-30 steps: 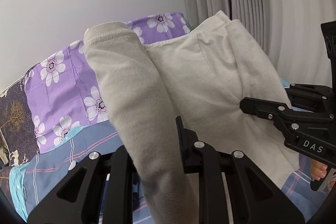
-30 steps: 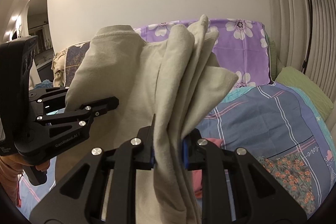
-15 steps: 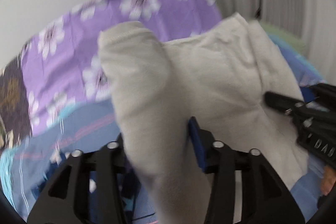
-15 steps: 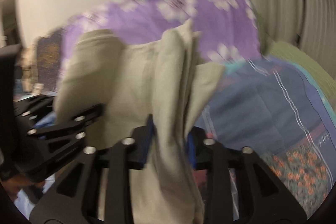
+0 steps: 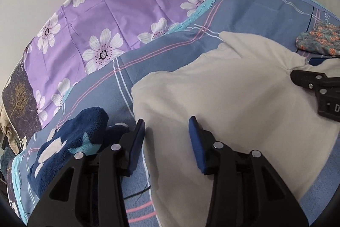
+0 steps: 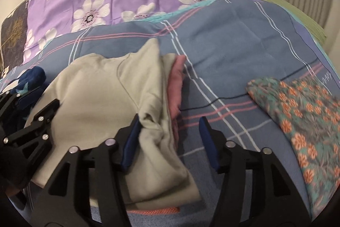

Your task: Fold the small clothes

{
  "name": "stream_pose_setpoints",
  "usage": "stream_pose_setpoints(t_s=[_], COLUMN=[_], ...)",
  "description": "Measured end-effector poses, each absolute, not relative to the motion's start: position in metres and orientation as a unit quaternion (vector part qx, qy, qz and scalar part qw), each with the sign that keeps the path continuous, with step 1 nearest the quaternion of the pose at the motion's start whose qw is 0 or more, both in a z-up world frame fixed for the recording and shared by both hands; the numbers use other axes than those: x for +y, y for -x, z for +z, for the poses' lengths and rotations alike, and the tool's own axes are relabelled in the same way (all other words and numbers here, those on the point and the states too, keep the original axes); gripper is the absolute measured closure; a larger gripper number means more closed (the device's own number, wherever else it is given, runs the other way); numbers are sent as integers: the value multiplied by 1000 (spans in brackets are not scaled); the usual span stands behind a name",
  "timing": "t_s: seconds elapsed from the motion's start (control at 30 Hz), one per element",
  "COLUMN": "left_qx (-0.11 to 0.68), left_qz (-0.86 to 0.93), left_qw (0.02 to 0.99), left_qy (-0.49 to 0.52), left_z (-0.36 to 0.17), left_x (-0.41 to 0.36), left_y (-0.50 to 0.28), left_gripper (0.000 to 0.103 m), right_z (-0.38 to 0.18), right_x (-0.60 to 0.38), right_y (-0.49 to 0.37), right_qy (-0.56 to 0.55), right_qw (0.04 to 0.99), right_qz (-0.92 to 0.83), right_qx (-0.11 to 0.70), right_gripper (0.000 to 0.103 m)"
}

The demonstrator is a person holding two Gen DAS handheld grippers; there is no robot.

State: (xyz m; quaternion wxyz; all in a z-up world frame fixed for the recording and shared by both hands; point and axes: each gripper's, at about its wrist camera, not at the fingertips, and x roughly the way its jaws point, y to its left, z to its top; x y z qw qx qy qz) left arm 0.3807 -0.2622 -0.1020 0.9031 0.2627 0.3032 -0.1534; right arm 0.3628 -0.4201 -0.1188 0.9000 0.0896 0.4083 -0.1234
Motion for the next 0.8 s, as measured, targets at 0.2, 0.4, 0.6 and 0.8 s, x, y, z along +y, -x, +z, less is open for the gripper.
stream_pose_setpoints(t_s=[0.2, 0.4, 0.6, 0.8], left_qx=[323, 301, 254, 223], left_qz=[-176, -224, -253, -258], left_qw=[911, 913, 921, 934], left_qy=[-188, -163, -151, -106], left_z=[-90, -60, -30, -4], left_x=[-227, -179, -150, -129], left_y=[-363, -289, -207, -137], left_gripper=[25, 19, 10, 2], right_z=[-122, -89, -33, 1], right_x=[-434, -427, -372, -335], right_y=[-336, -268, -168, -73], right_qy=[-148, -169, -82, -94], right_qw=[891, 901, 938, 946], right_qz=[-113, -98, -80, -78], right_qx=[414, 387, 328, 300], right_gripper=[32, 30, 29, 19])
